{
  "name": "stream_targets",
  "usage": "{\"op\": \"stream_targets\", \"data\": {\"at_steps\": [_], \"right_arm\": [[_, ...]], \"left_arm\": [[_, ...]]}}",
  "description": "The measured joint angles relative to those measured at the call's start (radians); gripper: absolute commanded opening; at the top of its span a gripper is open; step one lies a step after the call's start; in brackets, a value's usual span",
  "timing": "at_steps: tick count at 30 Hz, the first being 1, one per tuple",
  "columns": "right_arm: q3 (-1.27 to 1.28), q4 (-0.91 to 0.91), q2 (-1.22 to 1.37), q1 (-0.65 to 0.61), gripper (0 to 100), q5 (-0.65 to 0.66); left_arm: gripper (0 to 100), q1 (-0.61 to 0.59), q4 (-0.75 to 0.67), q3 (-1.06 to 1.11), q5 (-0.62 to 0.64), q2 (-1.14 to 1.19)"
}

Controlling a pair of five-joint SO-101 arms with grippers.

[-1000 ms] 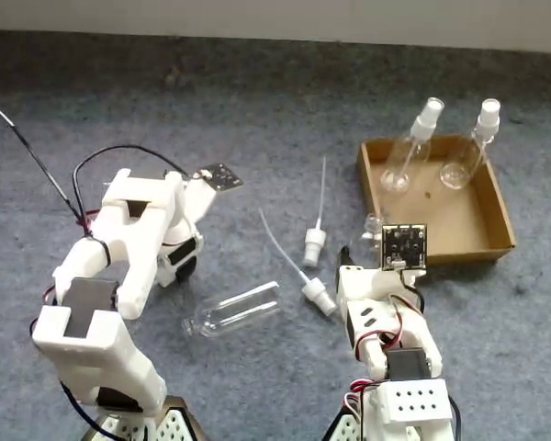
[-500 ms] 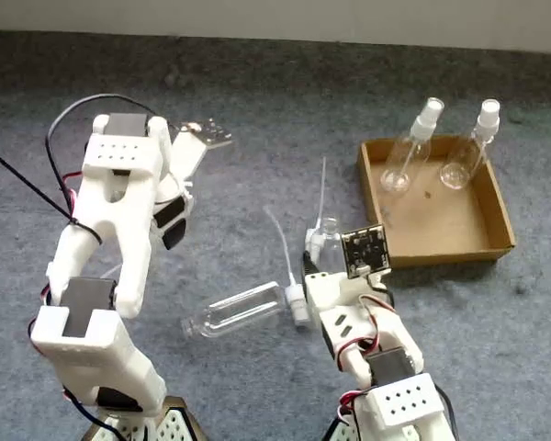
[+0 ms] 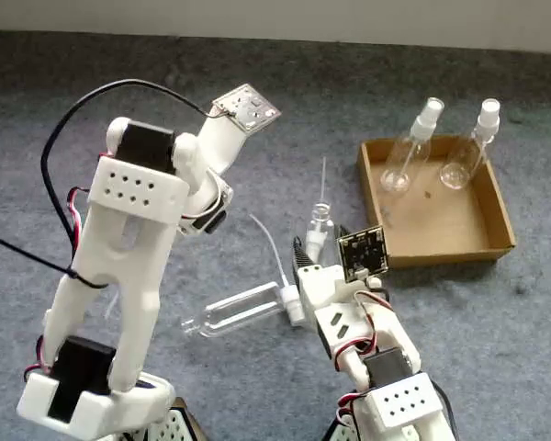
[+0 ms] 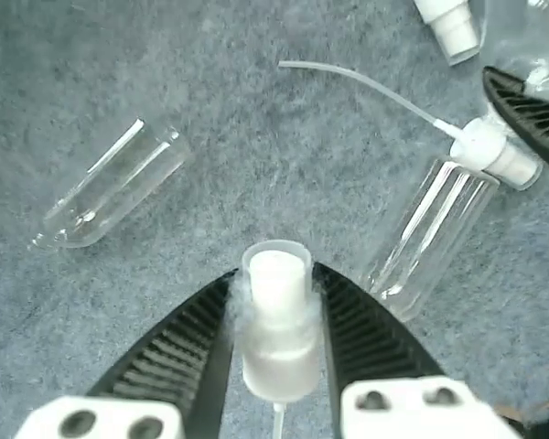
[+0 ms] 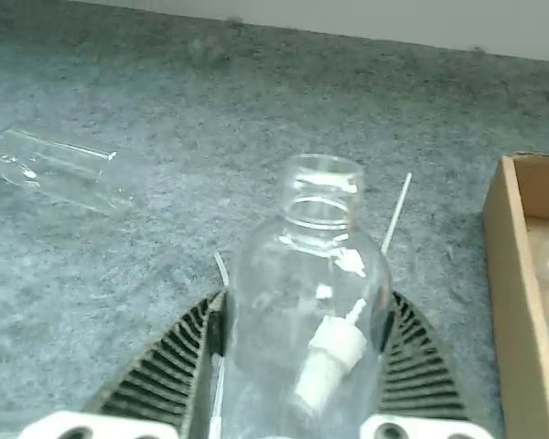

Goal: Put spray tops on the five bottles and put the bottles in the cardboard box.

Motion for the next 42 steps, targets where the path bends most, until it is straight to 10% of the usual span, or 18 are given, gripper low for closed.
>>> {"op": "stream_targets", "data": {"at_steps": [15, 26, 42], "right_arm": [[0.0, -0.166, 0.0, -0.222, 13.5, 0.212], [0.0, -0.167, 0.0, -0.226, 13.5, 0.219], [0.0, -0.137, 0.0, -0.226, 13.5, 0.219]], "left_arm": [[2, 0.005, -0.12, 0.0, 0.038, -0.416], [2, 0.006, -0.446, 0.215, 0.463, -0.559], [2, 0.233, -0.876, 0.453, 0.508, -0.879]]}}
